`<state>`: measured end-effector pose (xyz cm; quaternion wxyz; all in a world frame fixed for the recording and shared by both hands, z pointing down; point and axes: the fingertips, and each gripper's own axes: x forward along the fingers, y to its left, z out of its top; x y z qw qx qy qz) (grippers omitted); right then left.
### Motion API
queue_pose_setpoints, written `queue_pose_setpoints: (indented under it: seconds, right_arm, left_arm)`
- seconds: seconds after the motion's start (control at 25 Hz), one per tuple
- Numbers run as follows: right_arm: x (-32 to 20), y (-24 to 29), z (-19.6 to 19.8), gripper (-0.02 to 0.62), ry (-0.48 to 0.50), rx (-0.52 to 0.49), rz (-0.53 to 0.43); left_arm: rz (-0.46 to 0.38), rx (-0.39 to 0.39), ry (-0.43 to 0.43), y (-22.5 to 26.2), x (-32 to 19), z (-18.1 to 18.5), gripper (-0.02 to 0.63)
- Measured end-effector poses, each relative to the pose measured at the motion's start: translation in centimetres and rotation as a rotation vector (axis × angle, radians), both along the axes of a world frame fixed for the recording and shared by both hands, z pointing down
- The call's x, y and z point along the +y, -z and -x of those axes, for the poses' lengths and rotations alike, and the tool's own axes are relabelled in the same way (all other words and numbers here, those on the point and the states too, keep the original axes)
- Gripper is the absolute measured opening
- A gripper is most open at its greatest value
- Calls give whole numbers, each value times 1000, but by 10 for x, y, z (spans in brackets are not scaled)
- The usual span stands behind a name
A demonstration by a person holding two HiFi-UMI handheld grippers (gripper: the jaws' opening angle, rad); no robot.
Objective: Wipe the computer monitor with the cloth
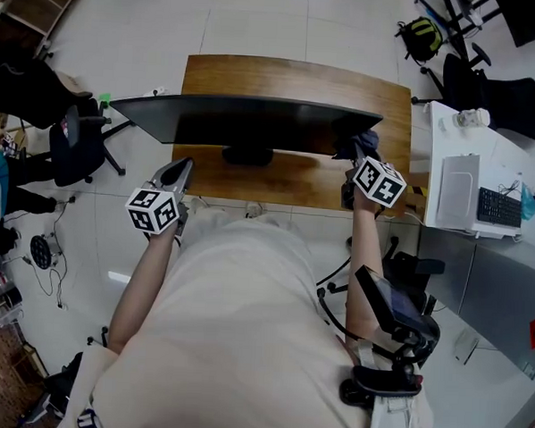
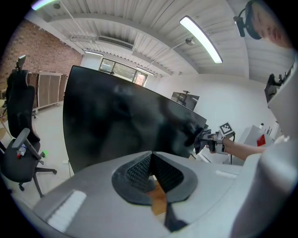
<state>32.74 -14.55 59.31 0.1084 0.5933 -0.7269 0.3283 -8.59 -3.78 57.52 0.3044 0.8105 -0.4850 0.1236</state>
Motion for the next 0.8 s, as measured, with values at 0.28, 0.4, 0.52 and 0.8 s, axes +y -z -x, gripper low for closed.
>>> queue_pose_setpoints:
  seconds: [0.28,0.4,0.52,0.8]
  right_arm:
    - [7,-49,1,104,31,31,58]
    - [10,-70,-2,104,35,51,81]
    - [13,-91,-3,104,42,64,98]
    - [22,-149,-5,104,59,104,153]
  left_arm:
    - [10,-10,2,0,2,0,-9]
    - [14,-13,4,-2,3,-1,-9]
    - [16,-13,8,-3,2,-1,-9]
    - [17,-22,23,-2,1,2,-9]
